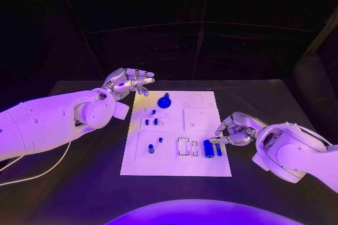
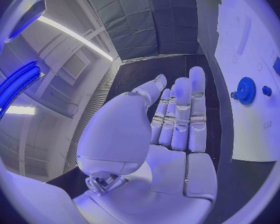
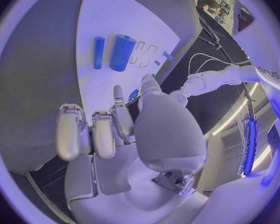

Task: Assemble the parts on the task board

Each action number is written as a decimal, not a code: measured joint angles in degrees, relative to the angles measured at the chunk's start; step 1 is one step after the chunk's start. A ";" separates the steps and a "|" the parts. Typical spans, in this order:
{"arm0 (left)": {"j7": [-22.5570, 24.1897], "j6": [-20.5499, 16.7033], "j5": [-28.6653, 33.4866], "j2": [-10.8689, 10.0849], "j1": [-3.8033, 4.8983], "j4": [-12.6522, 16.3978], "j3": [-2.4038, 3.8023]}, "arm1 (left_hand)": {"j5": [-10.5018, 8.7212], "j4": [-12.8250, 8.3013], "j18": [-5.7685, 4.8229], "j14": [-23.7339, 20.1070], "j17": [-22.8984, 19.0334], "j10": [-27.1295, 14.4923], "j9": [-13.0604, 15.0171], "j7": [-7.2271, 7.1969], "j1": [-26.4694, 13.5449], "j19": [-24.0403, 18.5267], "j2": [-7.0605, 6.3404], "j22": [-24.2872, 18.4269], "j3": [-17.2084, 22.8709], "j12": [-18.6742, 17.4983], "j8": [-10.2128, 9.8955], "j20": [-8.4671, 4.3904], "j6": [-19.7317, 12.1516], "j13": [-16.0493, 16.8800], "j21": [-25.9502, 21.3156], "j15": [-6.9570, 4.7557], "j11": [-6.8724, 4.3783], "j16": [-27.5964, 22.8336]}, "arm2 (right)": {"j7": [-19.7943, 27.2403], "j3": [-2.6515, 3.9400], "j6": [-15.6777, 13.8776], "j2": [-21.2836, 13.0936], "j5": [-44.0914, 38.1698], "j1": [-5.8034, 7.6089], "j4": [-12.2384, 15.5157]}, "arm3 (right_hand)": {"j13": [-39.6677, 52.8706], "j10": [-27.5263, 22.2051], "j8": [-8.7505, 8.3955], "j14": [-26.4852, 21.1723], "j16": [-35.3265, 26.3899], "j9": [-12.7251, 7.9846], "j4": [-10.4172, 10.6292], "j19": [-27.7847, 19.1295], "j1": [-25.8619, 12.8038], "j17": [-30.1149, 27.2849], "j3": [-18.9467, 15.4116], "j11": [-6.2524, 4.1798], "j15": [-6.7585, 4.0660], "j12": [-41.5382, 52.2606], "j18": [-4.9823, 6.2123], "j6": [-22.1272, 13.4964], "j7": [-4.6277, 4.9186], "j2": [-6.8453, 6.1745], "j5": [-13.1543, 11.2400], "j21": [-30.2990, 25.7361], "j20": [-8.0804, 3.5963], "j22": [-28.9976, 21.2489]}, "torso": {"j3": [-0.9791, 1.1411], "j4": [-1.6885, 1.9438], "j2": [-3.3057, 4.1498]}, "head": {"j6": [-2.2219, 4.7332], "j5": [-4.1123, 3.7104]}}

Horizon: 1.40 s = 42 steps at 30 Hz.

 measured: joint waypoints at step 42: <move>-0.49 0.52 0.00 0.17 -0.03 -0.89 -0.12 | 0.00 0.01 0.00 0.01 -0.04 0.00 -0.01 0.00 0.00 0.00 0.00 -0.06 -0.33 0.00 0.00 0.00 0.00 0.04 0.00 0.00 0.00 0.00 | -6.23 -0.23 4.31 7.31 -10.71 -3.78 -4.20 | 2.55 0.29 4.91 -0.01 0.25 2.99 -0.14 0.40 0.98 -0.03 -2.03 -0.12 -0.02 0.91 0.03 -0.45 -0.65 2.51 1.01 0.38 -0.41 -0.03 | -0.04 0.24 0.14 | -0.58 -0.20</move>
